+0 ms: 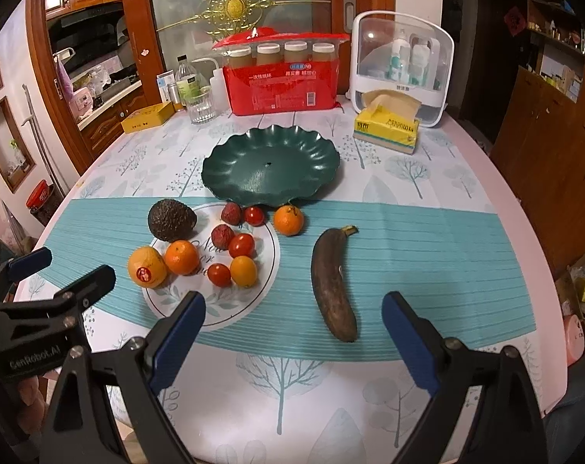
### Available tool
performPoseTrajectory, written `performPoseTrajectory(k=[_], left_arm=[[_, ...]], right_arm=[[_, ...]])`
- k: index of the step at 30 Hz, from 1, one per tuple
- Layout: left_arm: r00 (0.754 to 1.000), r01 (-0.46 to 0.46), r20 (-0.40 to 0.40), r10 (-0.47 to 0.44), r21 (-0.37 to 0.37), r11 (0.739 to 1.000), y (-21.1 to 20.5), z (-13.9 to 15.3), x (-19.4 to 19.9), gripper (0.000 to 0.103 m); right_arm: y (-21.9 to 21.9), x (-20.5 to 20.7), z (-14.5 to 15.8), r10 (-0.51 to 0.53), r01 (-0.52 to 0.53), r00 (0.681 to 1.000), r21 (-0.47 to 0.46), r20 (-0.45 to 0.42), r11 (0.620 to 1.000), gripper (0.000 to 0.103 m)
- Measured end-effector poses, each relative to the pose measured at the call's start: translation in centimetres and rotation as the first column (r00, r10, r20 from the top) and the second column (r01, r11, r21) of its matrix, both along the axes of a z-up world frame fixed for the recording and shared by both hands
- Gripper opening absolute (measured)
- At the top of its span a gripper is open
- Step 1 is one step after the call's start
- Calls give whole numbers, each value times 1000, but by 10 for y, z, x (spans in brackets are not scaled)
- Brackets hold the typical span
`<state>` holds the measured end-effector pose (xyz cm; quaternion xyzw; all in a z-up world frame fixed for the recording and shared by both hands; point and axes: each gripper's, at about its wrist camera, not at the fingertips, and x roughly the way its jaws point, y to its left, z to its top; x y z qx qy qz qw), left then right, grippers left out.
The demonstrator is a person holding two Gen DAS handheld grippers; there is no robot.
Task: Organize fruits
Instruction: 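Move both tools toward the white fruit plate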
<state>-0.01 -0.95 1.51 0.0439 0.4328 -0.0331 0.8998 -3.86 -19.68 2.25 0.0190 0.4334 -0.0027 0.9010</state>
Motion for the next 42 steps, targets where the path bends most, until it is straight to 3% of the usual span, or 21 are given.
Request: performPoseTrajectory(k=[8, 17, 33, 42], left_arm=[[999, 26, 42, -28, 43, 999, -10, 12, -2, 102], [999, 47, -5, -48, -21, 999, -2, 9, 4, 102], [999, 9, -30, -14, -157, 988, 15, 14, 21, 102], [999, -15, -44, 8, -165, 986, 27, 17, 35, 102]], right_arm=[[2, 4, 10, 6, -6, 1000, -10, 21, 1000, 93], [2, 7, 11, 4, -4, 1000, -3, 4, 1000, 93], [7, 16, 28, 43, -41, 997, -36, 57, 998, 93], [12, 28, 35, 64, -61, 996, -50, 57, 997, 93]])
